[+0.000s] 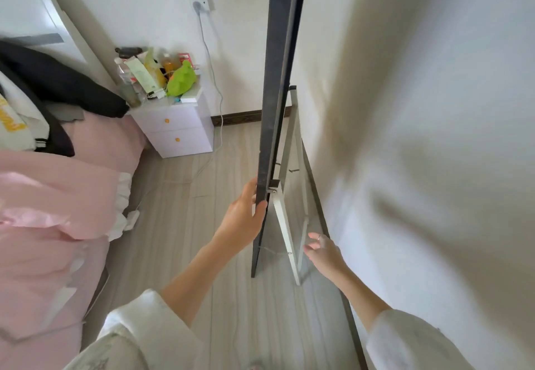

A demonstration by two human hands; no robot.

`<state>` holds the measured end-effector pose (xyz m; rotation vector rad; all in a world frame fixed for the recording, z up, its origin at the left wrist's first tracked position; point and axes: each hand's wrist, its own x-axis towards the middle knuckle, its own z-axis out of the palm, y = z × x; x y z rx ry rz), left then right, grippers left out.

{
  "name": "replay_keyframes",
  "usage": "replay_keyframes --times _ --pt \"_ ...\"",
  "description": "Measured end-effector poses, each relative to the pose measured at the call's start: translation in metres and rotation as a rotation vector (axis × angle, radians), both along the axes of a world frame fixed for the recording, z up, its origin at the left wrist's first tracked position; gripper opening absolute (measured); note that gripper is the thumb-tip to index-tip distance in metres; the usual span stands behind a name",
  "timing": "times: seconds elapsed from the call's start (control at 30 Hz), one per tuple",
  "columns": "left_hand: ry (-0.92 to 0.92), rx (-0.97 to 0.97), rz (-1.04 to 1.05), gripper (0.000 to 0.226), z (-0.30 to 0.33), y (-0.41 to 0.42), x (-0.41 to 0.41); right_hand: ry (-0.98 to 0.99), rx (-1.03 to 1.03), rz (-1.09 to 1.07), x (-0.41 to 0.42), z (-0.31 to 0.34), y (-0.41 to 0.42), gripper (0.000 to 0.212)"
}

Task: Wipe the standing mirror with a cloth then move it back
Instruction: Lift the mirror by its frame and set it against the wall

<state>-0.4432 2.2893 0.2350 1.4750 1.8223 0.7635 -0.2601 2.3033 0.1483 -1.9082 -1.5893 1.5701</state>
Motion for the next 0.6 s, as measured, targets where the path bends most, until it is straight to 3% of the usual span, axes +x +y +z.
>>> replay_keyframes --times 0.23,0.3,0.47,0.6 --pt "0.028 -0.071 -0.040 0.051 -0.042 0.013 -0.013 -0.068 0.170 0.133 -0.037 -0.054 0.025 0.069" --pt "0.059 -0.052 -0.037 0.050 -0.048 0.024 -0.015 -0.091 0.208 0.162 -0.050 -0.062 0.044 0.059" --pt "0.185 0.025 -0.001 0.041 -0.065 0.046 -0.014 -0.008 0.198 0.089 -0.065 -0.089 0.067 0.004" --pt "0.181 0.037 0.046 0.028 -0.072 0.048 -0.011 0.017 0.288 0.161 -0.062 -0.096 0.070 0.017"
